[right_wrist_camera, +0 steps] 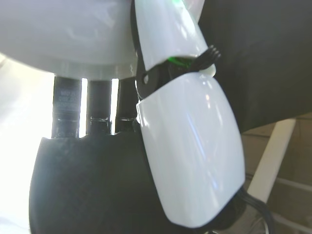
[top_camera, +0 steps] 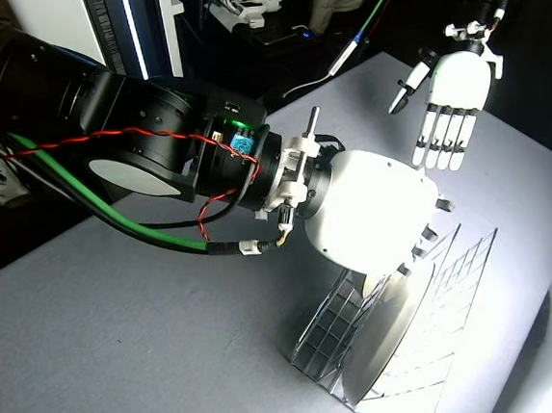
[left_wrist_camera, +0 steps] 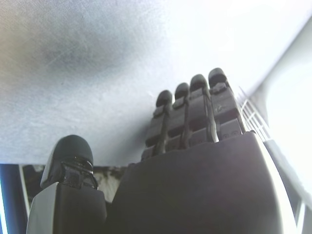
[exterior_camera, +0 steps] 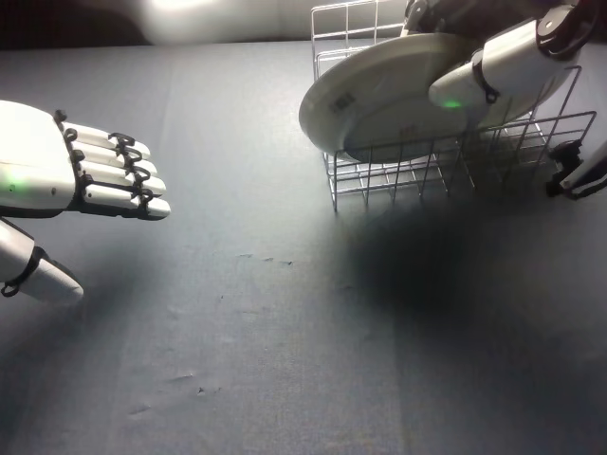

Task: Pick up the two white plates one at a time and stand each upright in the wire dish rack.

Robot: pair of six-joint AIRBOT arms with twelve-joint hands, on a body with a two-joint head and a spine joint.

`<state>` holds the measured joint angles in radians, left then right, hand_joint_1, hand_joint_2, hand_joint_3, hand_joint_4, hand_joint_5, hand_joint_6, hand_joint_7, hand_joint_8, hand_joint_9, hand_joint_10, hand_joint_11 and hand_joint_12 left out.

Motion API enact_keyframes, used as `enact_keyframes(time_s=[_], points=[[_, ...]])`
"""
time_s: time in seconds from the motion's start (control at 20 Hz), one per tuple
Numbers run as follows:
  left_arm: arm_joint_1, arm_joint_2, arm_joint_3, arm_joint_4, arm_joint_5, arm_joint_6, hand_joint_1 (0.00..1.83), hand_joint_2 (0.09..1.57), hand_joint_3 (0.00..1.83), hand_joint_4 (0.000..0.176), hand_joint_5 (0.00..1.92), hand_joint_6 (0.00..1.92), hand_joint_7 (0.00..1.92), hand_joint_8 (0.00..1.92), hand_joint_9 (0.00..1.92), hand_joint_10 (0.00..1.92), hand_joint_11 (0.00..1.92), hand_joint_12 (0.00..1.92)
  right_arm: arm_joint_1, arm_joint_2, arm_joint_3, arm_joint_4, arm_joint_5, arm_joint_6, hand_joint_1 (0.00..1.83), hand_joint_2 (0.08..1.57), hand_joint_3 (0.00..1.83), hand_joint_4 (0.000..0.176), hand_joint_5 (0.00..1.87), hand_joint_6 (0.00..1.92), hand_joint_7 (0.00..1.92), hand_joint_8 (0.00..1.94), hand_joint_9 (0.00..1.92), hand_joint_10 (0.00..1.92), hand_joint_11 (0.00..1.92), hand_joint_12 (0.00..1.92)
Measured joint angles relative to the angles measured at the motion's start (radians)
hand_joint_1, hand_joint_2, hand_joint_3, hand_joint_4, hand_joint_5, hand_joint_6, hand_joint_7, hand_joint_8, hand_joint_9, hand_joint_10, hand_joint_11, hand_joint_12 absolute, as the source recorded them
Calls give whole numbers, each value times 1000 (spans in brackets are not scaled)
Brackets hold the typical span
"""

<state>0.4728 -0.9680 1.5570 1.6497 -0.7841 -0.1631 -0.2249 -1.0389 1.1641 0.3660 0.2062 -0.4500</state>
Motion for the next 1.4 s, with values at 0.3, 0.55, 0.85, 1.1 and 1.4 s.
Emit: enact_keyframes(time_s=[0.3,0.55,0.85,1.1,1.4], points=[[0,0,-10,-3,-23,0,0,1198,2,0,35,9,13,4,0,0,0,0,-45,1,13,-15,-4,-27,1492,1082,2,0,963,897,1069,764,963,948,853,1527],[0,6,-40,-23,-52,-3,0,1194,0,0,38,7,4,2,0,0,0,0,-45,1,13,-40,-1,-26,1486,1126,2,0,848,1075,957,943,897,1068,749,1622],[-10,34,-81,-109,-119,-3,0,1187,0,0,17,0,0,0,0,0,0,0,-33,1,13,-53,-14,-30,1254,1147,0,0,687,150,776,32,739,141,301,1156],[-10,42,-113,-105,-151,-3,0,1193,1,0,33,5,3,1,0,0,0,0,-3,11,4,-53,-5,-30,1248,1144,0,0,704,31,724,1,712,60,225,1207],[-7,47,-114,-105,-145,5,0,1193,1,0,26,0,0,0,0,0,0,0,35,34,-43,-136,30,-30,1229,1101,0,0,645,1,672,0,660,26,164,1216]])
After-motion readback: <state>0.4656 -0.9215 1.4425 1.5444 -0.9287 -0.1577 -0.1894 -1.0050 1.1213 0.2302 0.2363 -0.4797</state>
